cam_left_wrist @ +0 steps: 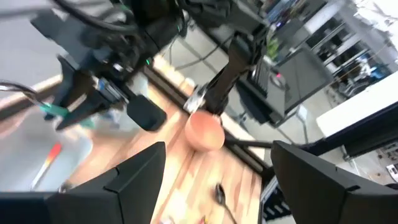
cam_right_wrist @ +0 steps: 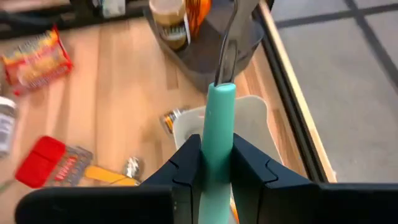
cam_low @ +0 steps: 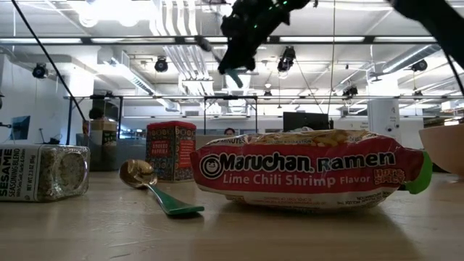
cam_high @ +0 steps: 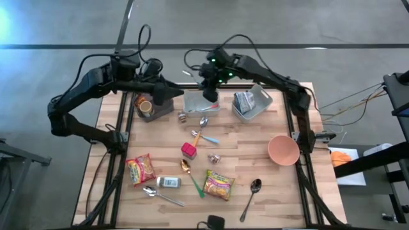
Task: Pick & Place Food Item
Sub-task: Put the big blue spoon into the left gray bin, then put the black spoon into the left gray bin
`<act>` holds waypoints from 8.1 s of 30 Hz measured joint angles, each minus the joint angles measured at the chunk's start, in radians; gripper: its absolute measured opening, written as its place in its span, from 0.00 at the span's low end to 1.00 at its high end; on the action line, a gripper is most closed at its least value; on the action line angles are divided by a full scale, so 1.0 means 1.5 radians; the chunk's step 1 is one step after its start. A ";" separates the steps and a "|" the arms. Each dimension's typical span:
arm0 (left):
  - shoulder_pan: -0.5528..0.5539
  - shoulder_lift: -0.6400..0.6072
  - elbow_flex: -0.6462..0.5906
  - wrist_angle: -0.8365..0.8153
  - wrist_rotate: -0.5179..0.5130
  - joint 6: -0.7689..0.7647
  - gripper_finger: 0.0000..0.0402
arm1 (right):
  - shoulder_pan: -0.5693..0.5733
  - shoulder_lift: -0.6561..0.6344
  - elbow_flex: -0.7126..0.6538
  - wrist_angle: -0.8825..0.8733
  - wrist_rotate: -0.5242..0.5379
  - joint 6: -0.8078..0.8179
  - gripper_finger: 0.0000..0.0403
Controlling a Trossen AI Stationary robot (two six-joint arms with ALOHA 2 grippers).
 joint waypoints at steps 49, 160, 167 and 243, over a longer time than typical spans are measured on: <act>-0.010 0.000 0.000 -0.097 -0.020 0.005 0.74 | -0.015 0.191 -0.062 -0.084 0.118 -0.067 0.13; -0.011 0.000 0.000 -0.100 -0.017 -0.001 0.74 | -0.005 0.221 -0.063 -0.143 0.187 -0.013 0.11; -0.011 0.000 0.000 -0.101 -0.017 -0.001 0.74 | -0.005 0.220 -0.063 -0.143 0.187 -0.013 0.30; -0.011 0.000 -0.001 -0.177 -0.017 0.268 0.74 | 0.693 -0.372 -0.617 -0.064 0.181 1.481 0.48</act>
